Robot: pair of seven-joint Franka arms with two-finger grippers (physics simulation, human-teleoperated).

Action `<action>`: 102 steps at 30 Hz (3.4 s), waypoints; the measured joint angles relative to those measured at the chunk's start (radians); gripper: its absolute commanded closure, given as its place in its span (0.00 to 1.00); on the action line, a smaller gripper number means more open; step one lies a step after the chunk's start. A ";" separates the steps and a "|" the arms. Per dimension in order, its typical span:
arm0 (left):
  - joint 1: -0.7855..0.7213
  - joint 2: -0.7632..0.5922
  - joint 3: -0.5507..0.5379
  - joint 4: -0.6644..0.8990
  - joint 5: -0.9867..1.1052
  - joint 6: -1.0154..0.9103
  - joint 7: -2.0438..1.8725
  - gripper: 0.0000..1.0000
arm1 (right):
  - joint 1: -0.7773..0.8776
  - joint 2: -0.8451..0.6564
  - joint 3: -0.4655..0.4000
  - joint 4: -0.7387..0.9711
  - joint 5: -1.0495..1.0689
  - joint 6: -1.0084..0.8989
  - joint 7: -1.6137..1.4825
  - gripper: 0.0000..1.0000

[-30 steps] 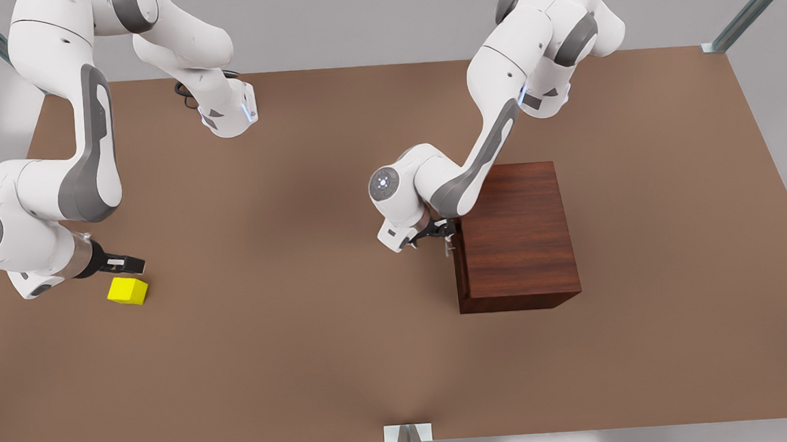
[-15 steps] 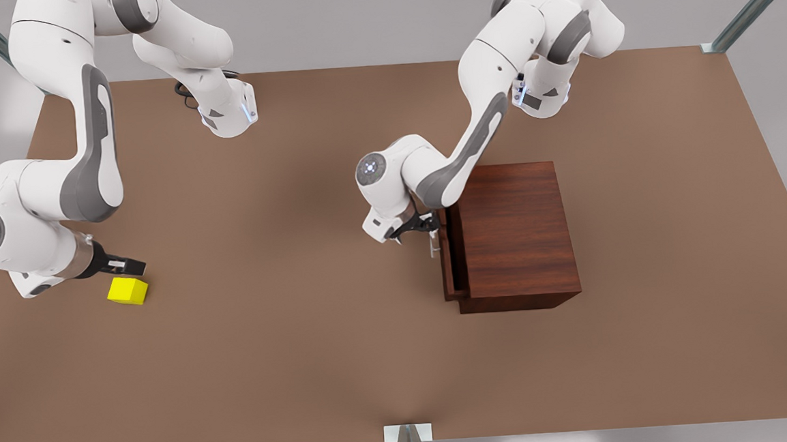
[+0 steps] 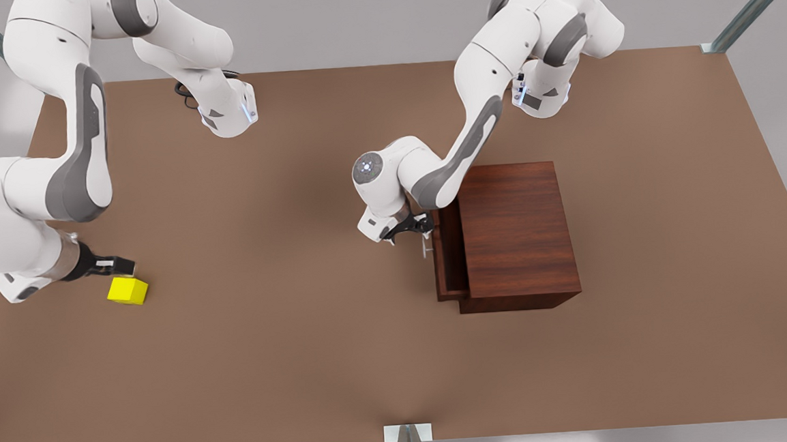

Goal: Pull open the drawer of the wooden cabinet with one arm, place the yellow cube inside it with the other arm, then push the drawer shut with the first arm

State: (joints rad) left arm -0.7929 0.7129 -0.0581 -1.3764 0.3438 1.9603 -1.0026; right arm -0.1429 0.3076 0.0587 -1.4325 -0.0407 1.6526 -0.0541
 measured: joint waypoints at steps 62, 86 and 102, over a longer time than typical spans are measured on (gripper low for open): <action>0.592 -0.553 0.036 -0.179 -0.387 -0.269 0.713 0.00 | -0.034 0.150 -0.203 -0.442 0.028 0.677 -1.575 0.00; 0.574 -0.547 0.027 -0.177 -0.382 -0.295 0.869 0.00 | -0.082 0.282 -0.224 -0.405 0.013 0.718 -1.443 0.00; 0.573 -0.548 0.033 -0.173 -0.379 -0.296 0.883 0.00 | -0.082 0.318 -0.209 -0.413 0.032 0.748 -1.447 0.00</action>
State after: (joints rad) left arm -0.2203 0.1652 -0.0256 -1.5498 -0.0349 1.6646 -0.1193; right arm -0.2247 0.6253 -0.1507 -1.8458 -0.0085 2.4006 -1.5007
